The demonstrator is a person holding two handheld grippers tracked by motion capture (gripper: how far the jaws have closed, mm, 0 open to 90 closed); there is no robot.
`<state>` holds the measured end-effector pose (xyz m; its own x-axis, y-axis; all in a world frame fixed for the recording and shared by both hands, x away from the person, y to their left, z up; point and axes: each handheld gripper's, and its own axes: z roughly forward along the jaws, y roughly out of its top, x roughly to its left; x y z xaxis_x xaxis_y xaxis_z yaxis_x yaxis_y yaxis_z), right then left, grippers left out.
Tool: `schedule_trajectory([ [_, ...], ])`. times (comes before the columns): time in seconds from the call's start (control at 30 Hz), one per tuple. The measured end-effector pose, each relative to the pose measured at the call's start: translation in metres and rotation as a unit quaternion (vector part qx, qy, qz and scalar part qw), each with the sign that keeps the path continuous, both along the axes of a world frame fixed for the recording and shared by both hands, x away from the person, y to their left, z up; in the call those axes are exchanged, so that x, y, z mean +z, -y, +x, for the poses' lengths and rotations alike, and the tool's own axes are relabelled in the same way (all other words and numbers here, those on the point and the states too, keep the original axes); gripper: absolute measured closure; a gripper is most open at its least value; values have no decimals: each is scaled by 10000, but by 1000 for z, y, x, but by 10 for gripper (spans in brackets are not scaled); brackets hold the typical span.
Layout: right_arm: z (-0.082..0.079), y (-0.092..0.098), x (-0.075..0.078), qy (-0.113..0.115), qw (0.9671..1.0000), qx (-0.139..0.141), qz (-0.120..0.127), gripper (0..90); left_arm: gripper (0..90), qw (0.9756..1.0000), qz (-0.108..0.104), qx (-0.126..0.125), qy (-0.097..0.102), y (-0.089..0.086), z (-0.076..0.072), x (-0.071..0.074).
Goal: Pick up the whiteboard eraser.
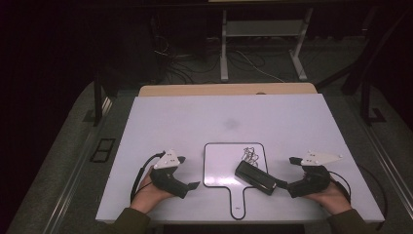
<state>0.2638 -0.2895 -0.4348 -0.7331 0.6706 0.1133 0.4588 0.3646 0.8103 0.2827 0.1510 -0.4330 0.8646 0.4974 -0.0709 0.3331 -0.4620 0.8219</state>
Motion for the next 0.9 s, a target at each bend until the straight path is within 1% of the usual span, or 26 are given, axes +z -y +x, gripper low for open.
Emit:
schedule_trajectory([
  [0.1,0,0,0,-1,10000,9,8,0,0,10000,7,10,17,-1,0,1],
  [0.2,1,2,1,-8,10000,24,36,0,0,10000,6,7,-7,-1,0,0],
  [0.33,1,4,3,7,9999,-19,101,0,0,10000,5,21,12,-2,-1,1],
  [0.37,0,5,4,9,9999,-16,114,0,0,10000,25,18,-6,-2,-2,1],
  [0.43,0,5,5,22,9999,-49,155,0,0,10000,84,27,27,-2,-4,1],
  [0.47,0,6,6,27,9998,-53,166,0,0,9999,145,48,14,-2,-5,1],
  [0.57,1,6,7,47,9997,-47,217,0,0,9998,160,84,-59,-5,-5,-1],
  [0.63,1,6,8,35,9997,-34,219,0,0,9998,149,119,-65,-7,-4,0],
  [0.7,3,7,8,19,9997,-39,242,0,0,9998,94,166,-62,-7,-4,0],
  [0.8,5,7,8,-31,9996,-53,276,0,0,9998,100,159,-11,-8,-4,0],
  [0.9,6,8,10,-41,9997,-58,248,0,0,9998,73,164,-12,-8,-4,0],
])
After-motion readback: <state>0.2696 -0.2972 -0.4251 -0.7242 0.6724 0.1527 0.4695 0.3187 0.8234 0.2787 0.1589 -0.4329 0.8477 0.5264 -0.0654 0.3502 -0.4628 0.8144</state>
